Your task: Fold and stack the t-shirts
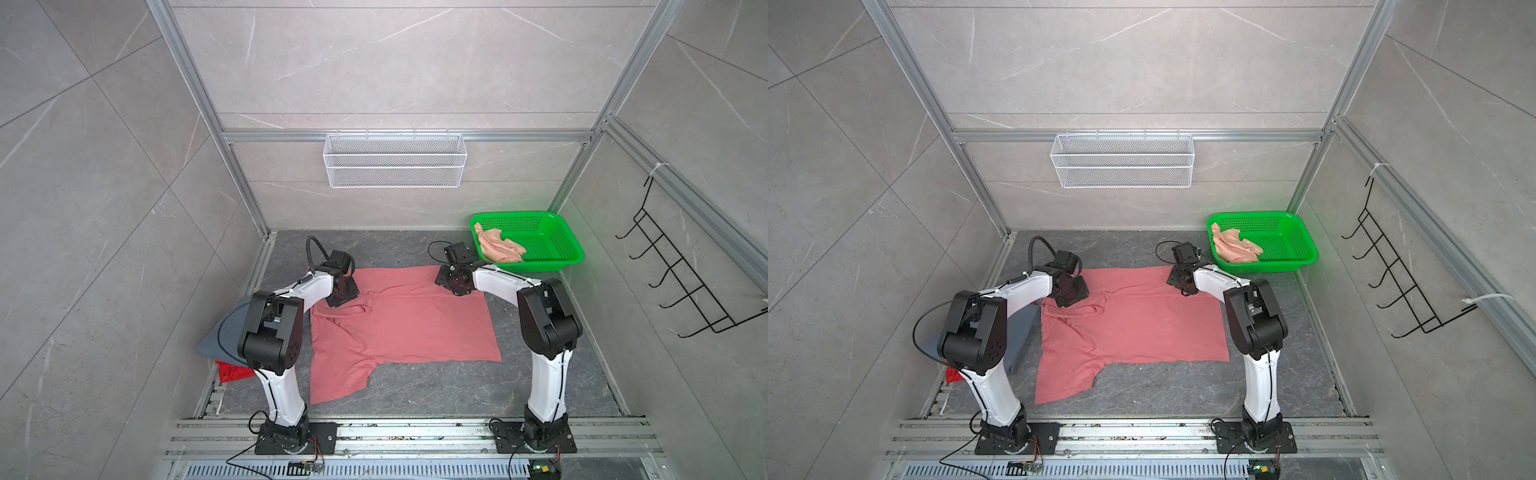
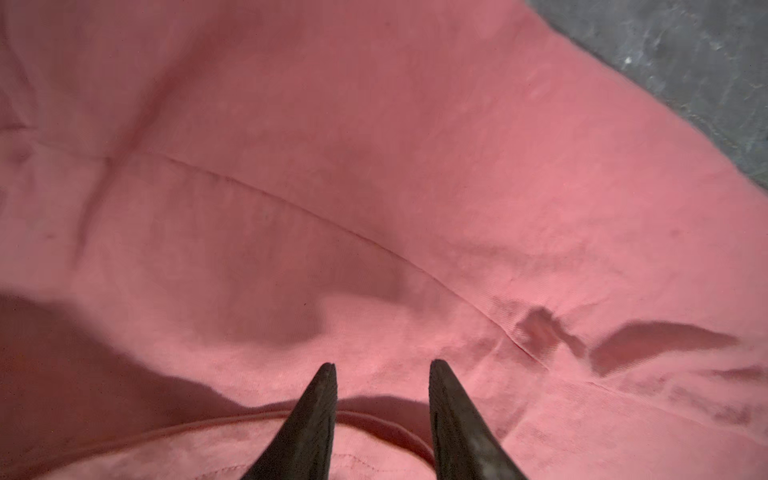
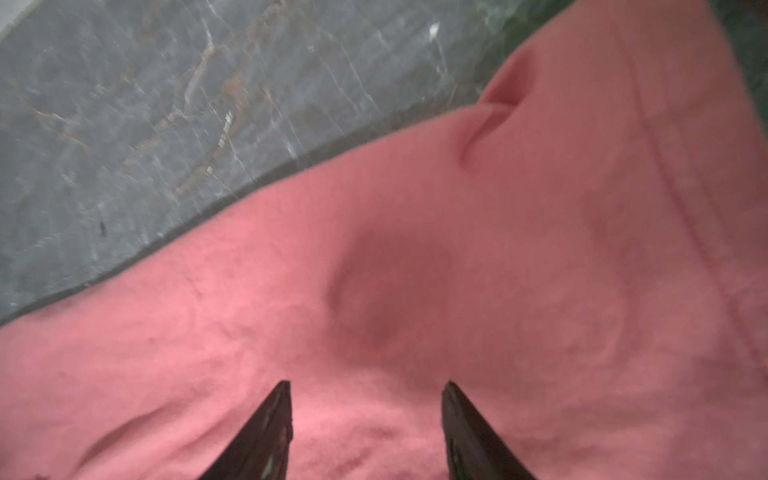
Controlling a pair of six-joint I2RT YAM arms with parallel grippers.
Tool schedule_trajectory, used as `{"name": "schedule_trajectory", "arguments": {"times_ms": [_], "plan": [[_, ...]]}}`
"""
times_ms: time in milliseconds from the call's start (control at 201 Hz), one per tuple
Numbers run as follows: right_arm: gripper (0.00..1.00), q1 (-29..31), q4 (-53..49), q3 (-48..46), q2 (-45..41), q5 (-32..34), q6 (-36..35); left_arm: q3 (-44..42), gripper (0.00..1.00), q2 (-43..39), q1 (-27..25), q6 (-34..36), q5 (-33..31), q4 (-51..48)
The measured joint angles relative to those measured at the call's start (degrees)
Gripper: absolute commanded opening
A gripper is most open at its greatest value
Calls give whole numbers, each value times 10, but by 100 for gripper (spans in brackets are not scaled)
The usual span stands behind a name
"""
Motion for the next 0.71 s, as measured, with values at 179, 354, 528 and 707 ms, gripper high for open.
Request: {"name": "schedule_trajectory", "arguments": {"times_ms": [179, 354, 528, 707], "plan": [[59, -1, -27, 40, 39, 14, 4, 6, 41, 30, 2, -15, 12, 21], [59, -1, -49, 116, 89, 22, 8, 56, 41, 70, 21, -16, 31, 30], [59, -5, -87, 272, 183, 26, 8, 146, 41, 135, 55, -11, 70, 37], [59, -17, -119, 427, 273, 20, 7, 238, 41, 198, 80, 12, 108, 38]]}}
